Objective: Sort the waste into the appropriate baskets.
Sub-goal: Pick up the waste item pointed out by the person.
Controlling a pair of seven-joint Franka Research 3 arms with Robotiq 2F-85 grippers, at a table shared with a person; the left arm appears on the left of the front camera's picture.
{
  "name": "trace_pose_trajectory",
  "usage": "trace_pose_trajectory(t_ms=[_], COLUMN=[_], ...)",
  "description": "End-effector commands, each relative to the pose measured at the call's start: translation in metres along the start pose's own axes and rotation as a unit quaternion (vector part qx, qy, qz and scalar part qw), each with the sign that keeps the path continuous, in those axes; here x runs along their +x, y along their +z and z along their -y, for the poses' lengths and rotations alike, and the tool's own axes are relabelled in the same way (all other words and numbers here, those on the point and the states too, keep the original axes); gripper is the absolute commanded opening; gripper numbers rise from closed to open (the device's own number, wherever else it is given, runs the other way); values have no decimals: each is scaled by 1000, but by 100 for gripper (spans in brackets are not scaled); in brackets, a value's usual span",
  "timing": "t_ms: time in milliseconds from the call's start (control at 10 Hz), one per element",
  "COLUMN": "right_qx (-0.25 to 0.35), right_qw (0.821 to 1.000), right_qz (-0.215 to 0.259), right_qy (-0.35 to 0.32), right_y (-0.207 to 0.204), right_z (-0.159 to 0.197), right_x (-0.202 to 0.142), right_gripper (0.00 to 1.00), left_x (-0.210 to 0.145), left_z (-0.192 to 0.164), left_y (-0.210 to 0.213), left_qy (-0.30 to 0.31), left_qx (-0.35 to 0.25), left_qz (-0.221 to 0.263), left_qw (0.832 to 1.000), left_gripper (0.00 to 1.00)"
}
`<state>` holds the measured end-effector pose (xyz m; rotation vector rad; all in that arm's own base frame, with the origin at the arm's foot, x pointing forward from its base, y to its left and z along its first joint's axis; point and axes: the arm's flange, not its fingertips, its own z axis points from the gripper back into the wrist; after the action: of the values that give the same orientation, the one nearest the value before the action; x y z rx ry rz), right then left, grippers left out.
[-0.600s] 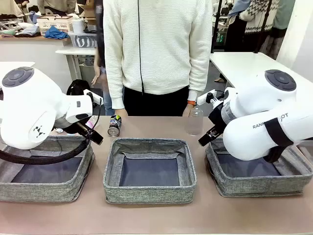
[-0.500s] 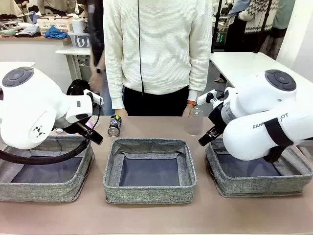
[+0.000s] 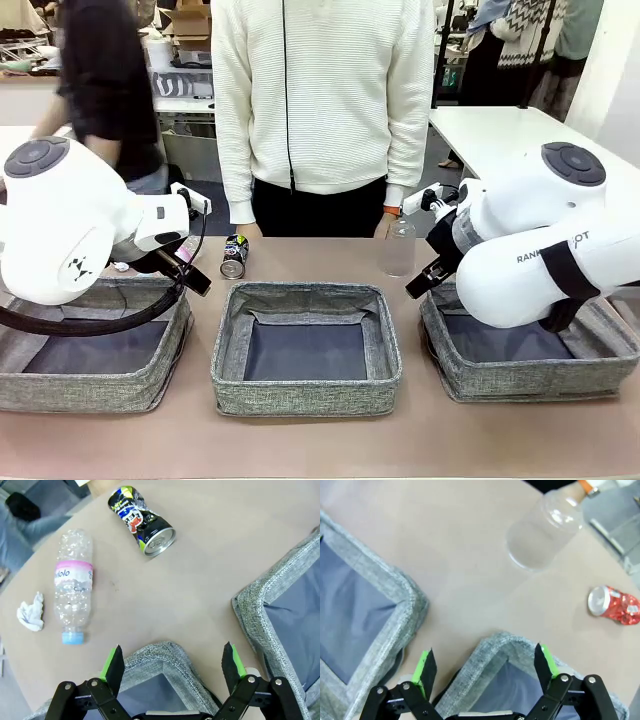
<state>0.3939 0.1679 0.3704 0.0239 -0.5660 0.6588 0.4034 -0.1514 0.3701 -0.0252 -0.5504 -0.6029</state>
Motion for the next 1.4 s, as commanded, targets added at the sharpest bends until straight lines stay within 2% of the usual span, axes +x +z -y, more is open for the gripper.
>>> trace_pose_trajectory(t_ms=[0, 300, 400, 500, 600, 700, 800, 900, 1000, 1100, 1200, 1300], right_qx=[0, 0, 2, 1, -27, -55, -82, -100, -140, -71, -99, -3], right_qw=[1000, 1000, 1000, 1000, 999, 995, 993, 992, 989, 993, 992, 989], right_qz=[0, 0, -6, 21, 39, 80, 87, 78, 30, 94, 80, 128], right_qy=[0, 0, 5, -1, -17, -16, -13, -27, -37, -14, -19, -74], right_y=[0, 0, 30, 94, 160, 212, 237, 242, 219, 249, 269, 267], right_z=[0, 0, 10, 20, 18, 7, -4, -12, -10, 12, 6, 10], right_x=[0, 0, 2, 7, 3, -12, -28, -43, -47, 9, -2, -11], right_gripper=[100, 100, 100, 100, 100, 100, 100, 100, 100, 100, 100, 100], left_x=[0, 0, 8, 16, 10, -8, -32, -45, 20, 20, 2, -1], left_z=[0, 0, -7, -17, -15, -12, -7, -3, -15, -15, -10, -14], left_y=[0, 0, 30, 93, 162, 211, 240, 238, 207, 207, 263, 260], left_qy=[0, 0, -12, -15, -30, -55, -67, -50, -44, -44, -49, -58], left_qx=[0, 0, 21, 36, 23, 34, 58, 55, 49, 49, 60, -67], left_qz=[0, 0, -5, 0, 33, 72, 101, 100, 75, 75, 99, 102], left_qw=[1000, 1000, 1000, 999, 999, 995, 991, 992, 995, 995, 992, 991], left_gripper=[100, 100, 100, 100, 100, 100, 100, 100, 100, 100, 100, 100])
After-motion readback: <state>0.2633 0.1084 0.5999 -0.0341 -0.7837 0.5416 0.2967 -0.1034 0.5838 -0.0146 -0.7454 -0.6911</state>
